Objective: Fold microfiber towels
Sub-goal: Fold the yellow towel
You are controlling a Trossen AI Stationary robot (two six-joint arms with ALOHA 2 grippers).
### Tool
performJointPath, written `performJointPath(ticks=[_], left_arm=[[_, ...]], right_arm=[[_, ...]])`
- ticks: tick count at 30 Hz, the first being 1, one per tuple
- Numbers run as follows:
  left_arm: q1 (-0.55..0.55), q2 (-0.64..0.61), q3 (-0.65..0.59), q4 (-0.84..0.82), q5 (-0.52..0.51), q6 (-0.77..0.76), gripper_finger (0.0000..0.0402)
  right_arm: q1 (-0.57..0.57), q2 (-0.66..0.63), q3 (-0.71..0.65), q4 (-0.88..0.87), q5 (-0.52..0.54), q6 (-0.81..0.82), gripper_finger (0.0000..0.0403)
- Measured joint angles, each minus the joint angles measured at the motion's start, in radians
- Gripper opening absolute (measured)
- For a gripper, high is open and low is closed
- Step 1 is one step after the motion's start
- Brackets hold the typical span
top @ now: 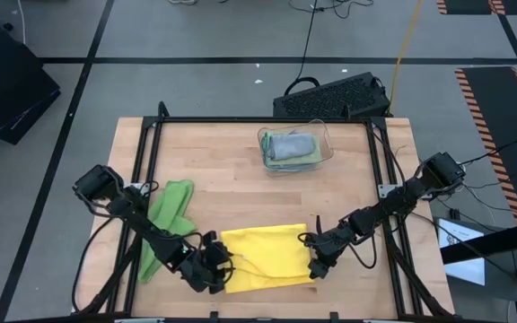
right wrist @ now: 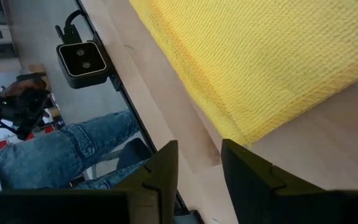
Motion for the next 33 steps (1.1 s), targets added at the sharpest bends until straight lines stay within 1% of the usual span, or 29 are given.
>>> performJointPath(ticks=[7, 11, 17, 21, 23, 28, 30, 33], left_arm=[[0.004, -0.001, 0.000, -0.001, 0.003, 0.031, 0.0212], [0.004, -0.029, 0.000, -0.013, 0.002, 0.074, 0.0212], [0.006, -0.046, 0.001, -0.105, -0.007, 0.120, 0.0212], [0.029, -0.040, 0.001, -0.126, -0.004, 0.131, 0.0212], [0.047, -0.040, 0.001, -0.119, 0.018, 0.130, 0.0211], [0.097, -0.040, 0.001, -0.079, 0.137, 0.160, 0.0208], [0.113, -0.040, 0.001, -0.065, 0.176, 0.186, 0.0191], [0.130, -0.040, 0.001, -0.068, 0.230, 0.214, 0.0145]], right_arm=[[0.000, 0.000, 0.000, 0.000, 0.009, 0.026, 0.0114], [0.000, 0.000, 0.000, 0.000, 0.027, 0.043, 0.0114], [0.001, 0.000, 0.000, -0.001, 0.033, 0.049, 0.0114], [0.001, 0.000, 0.000, 0.001, 0.056, 0.055, 0.0114], [0.001, 0.000, 0.000, 0.004, 0.056, 0.061, 0.0114], [0.001, 0.000, 0.000, 0.005, 0.056, 0.061, 0.0114], [0.001, 0.000, 0.000, 0.006, 0.055, 0.060, 0.0114], [0.001, 0.000, 0.000, 0.006, 0.055, 0.055, 0.0114]])
